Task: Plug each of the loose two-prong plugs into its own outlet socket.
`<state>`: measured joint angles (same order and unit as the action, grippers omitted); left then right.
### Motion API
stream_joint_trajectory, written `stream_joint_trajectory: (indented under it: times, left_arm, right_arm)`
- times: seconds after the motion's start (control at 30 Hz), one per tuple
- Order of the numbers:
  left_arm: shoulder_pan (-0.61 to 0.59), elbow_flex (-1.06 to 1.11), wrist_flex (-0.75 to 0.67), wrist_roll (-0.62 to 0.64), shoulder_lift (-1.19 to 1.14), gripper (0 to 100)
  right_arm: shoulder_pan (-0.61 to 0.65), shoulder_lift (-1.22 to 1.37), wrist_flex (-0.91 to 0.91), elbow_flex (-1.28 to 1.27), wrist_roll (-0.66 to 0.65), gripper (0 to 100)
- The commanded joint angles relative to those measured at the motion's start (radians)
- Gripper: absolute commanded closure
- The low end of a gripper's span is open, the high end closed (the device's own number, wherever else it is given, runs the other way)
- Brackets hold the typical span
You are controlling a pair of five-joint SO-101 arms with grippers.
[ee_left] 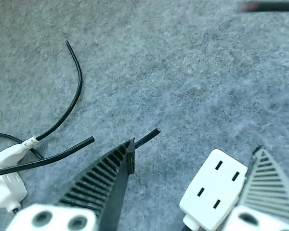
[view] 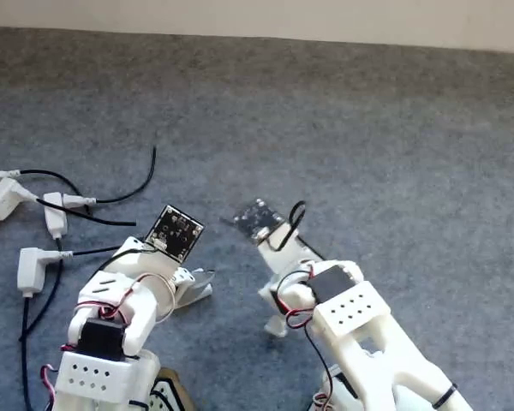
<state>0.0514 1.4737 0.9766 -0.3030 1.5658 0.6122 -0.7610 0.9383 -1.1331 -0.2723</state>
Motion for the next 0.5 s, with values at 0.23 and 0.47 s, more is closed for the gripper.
stream_joint_trajectory:
  times: [0.23,0.47]
  left_arm:
    - [-0.007,-0.005,0.000,0.002,0.013,64]
    - [-0.007,0.018,-0.021,0.002,0.013,64]
  right_arm:
    - [-0.255,-0.018,-0.096,0.203,0.114,99.5]
    - [-0.343,-0.008,-0.093,0.397,0.117,99.5]
